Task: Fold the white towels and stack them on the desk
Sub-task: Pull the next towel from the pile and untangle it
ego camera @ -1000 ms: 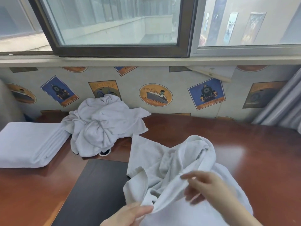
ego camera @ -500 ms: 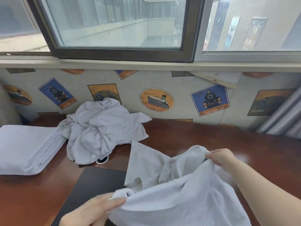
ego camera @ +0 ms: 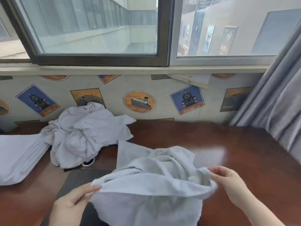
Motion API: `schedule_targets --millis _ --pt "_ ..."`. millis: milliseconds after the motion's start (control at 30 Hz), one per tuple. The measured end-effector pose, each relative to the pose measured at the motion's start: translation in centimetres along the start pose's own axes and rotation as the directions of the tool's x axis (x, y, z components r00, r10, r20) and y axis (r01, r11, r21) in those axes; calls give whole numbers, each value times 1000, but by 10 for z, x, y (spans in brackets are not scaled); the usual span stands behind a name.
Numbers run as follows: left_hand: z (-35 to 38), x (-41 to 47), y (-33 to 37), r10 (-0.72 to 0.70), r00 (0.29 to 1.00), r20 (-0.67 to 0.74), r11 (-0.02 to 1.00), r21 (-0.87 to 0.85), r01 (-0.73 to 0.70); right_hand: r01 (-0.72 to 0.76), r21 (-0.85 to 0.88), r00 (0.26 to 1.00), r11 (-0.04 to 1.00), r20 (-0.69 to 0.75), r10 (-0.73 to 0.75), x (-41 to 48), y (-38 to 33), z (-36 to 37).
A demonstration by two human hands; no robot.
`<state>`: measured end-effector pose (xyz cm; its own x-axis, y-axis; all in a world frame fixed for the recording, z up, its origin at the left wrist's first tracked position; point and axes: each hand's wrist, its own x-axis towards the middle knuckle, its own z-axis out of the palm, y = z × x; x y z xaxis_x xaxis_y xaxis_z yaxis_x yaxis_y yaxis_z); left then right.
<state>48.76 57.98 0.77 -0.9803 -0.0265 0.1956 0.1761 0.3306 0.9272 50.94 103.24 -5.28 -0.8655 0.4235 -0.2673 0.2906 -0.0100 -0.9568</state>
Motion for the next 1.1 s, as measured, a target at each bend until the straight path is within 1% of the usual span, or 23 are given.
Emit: schedule_targets --millis 33,67,100,133,200,233,267,300,333,367,400,467,533,567,667,733,767,867,933,967,1000,1067,1100 --pt "-4 5 -11 34 999 -29 999 -11 -34 -37 -12 999 999 -8 37 -3 15 8" --pt "7 -2 -4 -65 998 -4 997 49 65 -65 -11 998 998 -1 65 -5 27 14" --pt "6 -5 -9 -108 994 36 990 91 104 -89 -4 996 996 5 89 -6 33 19" --pt "6 -5 -13 -108 994 -15 991 75 109 -111 6 994 994 0 111 -8 35 23" --pt "4 -8 -7 -150 989 10 988 43 150 -141 21 990 990 -15 141 -8 32 31" --pt "2 -8 -5 -140 990 3 989 41 139 -153 -23 988 988 -41 152 -5 30 34" --pt "1 -8 0 -119 993 4 992 36 118 -158 -141 987 977 -66 150 -2 25 39" --pt "0 -7 1 -103 995 13 993 50 102 -156 -370 988 916 -68 141 -1 16 45" --pt "0 -6 4 -93 996 16 994 53 92 -128 -636 992 761 -67 111 -1 6 53" --pt "-2 -6 11 -70 997 13 996 50 70 -56 -819 998 571 -56 18 -2 -4 64" --pt "-2 -7 15 -37 999 25 998 53 35 47 -911 997 410 17 -76 -3 -15 79" --pt "-3 -9 25 31 999 38 999 34 -33 286 -876 948 389 201 -245 -5 -24 115" --pt "-6 -11 29 80 996 33 997 19 -80 448 -770 892 454 354 -281 -9 -25 153" --pt "-9 -10 33 107 994 32 994 28 -108 478 -750 878 456 400 -262 -8 -20 169" --pt "-23 -12 42 195 980 37 980 43 -196 482 -794 867 370 372 -331 6 -5 186" --pt "-34 -11 46 237 971 36 969 59 -238 469 -797 868 380 337 -364 19 -2 185" --pt "-38 -10 47 250 968 19 967 49 -251 443 -817 886 370 333 -324 24 -2 184" --pt "-43 -9 46 251 968 -12 968 15 -251 394 -886 911 245 342 -229 31 1 185" --pt "-42 -8 45 222 975 -31 975 -2 -222 427 -884 891 191 376 -253 31 3 191" --pt "-41 -7 44 213 976 -38 977 9 -213 447 -864 880 232 379 -287 30 0 193" --pt "-43 -5 41 190 981 -33 982 17 -189 437 -825 892 359 345 -294 31 -5 193" --pt "-49 0 30 59 996 -65 997 47 -56 343 -644 938 683 267 -220 32 -23 175" --pt "-53 2 24 3 993 -120 998 61 4 282 -580 956 764 236 -173 36 -30 159"
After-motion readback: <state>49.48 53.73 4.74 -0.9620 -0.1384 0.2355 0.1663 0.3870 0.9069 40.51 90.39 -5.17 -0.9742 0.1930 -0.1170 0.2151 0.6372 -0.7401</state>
